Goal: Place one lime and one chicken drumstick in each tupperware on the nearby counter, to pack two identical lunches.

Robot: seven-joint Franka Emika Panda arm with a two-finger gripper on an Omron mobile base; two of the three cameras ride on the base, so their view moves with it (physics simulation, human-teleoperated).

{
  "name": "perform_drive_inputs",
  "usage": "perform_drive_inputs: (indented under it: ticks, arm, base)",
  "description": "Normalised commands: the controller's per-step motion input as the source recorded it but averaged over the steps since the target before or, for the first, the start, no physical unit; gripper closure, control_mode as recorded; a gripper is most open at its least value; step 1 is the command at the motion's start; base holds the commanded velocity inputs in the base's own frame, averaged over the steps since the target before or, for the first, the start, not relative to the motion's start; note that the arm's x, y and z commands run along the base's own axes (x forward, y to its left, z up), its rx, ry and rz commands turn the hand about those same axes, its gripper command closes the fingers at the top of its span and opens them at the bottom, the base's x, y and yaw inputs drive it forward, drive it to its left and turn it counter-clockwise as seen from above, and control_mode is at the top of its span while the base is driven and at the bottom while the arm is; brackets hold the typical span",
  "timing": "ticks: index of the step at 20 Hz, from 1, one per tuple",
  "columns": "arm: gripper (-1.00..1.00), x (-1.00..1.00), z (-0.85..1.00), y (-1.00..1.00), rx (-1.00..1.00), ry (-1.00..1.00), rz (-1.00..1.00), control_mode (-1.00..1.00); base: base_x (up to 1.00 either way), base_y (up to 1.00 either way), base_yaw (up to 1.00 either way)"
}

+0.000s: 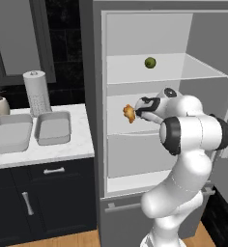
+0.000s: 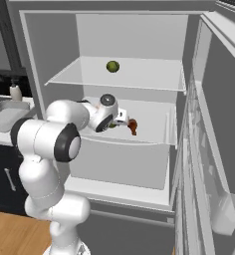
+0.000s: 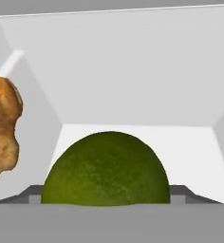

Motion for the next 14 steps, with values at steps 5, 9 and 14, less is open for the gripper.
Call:
perform_drive_inputs:
  ticks: [5,9,14]
  arm:
    - [1.00,0.01,-0.14,0.00,0.00,0.03,0.00,-1.00]
    - [1.00,-0.77,-0.07,0.00,0.00,-0.04,0.00,-1.00]
    - [1.00,-1.00,0.15,-0.01,0.00,-0.05,0.00,-1.00]
  base:
    - [0.00,0.00,0.00]
    - [0.00,0.00,0.00]
    - [0.00,0.00,0.00]
